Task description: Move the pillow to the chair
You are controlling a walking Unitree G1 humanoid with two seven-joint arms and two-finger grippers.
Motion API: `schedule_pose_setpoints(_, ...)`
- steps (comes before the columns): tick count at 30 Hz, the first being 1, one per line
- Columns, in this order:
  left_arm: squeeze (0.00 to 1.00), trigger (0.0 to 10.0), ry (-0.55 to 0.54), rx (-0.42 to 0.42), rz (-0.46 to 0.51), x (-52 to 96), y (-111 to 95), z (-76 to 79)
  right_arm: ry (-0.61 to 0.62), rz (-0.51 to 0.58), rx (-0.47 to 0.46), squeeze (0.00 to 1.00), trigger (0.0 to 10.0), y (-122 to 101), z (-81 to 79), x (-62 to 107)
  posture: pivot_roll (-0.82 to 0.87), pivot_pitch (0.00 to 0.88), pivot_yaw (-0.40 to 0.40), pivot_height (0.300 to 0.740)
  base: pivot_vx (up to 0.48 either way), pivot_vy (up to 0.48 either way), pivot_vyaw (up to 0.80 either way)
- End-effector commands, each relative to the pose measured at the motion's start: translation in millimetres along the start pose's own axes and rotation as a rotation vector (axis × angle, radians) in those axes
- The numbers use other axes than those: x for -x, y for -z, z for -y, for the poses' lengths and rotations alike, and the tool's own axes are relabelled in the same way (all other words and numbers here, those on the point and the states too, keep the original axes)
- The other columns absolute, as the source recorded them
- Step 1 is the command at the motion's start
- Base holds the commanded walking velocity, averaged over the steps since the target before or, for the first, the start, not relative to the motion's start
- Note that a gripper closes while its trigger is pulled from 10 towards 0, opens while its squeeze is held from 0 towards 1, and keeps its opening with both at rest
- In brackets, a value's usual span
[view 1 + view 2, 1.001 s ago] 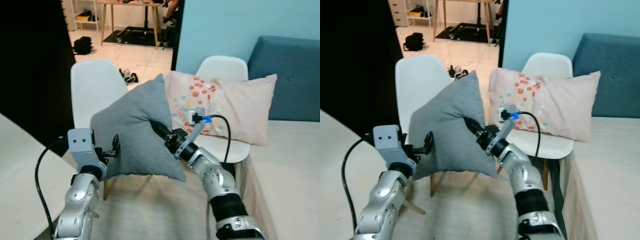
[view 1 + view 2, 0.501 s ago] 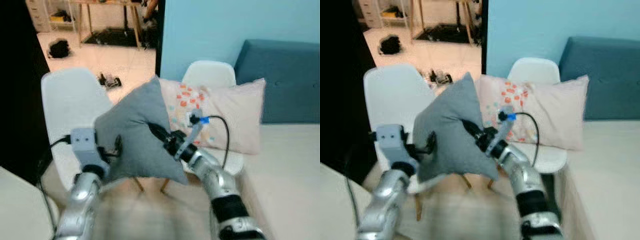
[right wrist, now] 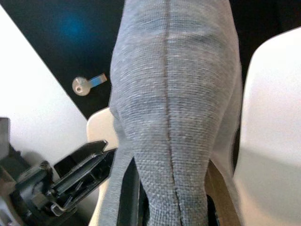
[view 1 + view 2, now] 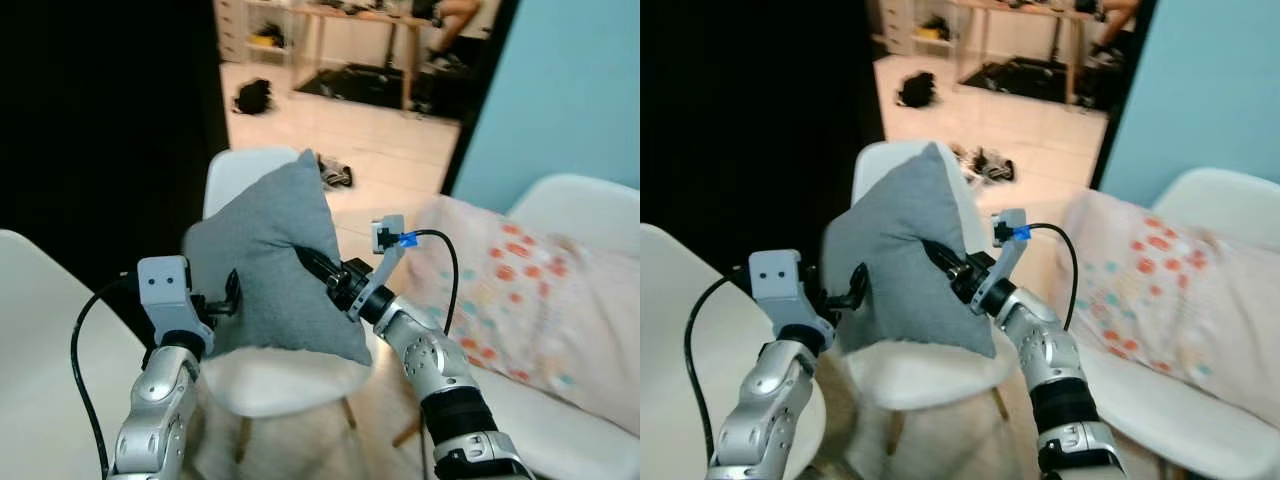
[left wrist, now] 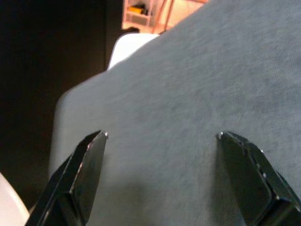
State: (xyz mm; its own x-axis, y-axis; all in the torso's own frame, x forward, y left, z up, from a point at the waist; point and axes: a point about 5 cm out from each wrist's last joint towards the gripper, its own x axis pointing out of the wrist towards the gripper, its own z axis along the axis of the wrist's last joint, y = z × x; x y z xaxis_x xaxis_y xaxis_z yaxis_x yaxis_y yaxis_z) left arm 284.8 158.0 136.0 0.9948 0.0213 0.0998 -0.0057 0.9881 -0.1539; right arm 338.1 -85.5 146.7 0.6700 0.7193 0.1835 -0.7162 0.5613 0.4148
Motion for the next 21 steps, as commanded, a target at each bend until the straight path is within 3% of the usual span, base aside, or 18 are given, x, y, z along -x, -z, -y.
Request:
schedule_pose_setpoints(1, 0.0, 10.0, -0.01, -0.015, -0.009, 1.7, 1.9, -2.2, -0.05, 0.075, 0.037, 0.0, 10.0, -15.7, -8.4, -7.5, 0.09, 0.0, -0.047, 0.74, 0.398, 0.0, 0.76)
schedule_pose_setpoints(8, 0.0, 10.0, -0.011, -0.019, -0.012, 1.7, 2.2, -1.6, -0.008, 0.079, 0.002, 0.0, 10.0, -16.2, -3.1, -7.6, 0.09, 0.0, -0.047, 0.74, 0.057, 0.0, 0.25)
schedule_pose_setpoints(18, 0.0, 10.0, 0.013, -0.066, -0.026, 1.4, 3.4, 1.7, -0.01, 0.061, 0.016, 0.0, 10.0, -14.9, -5.4, -9.4, 0.09, 0.0, -0.046, 0.74, 0.0, -0.41, 0.0)
schedule_pose_setpoints(21, 0.0, 10.0, -0.015, -0.052, -0.025, 0.7, 3.5, -0.7, -0.002, 0.047, 0.011, 0.0, 10.0, -13.5, -5.2, -10.5, 0.09, 0.0, -0.046, 0.74, 0.0, 0.0, 0.0)
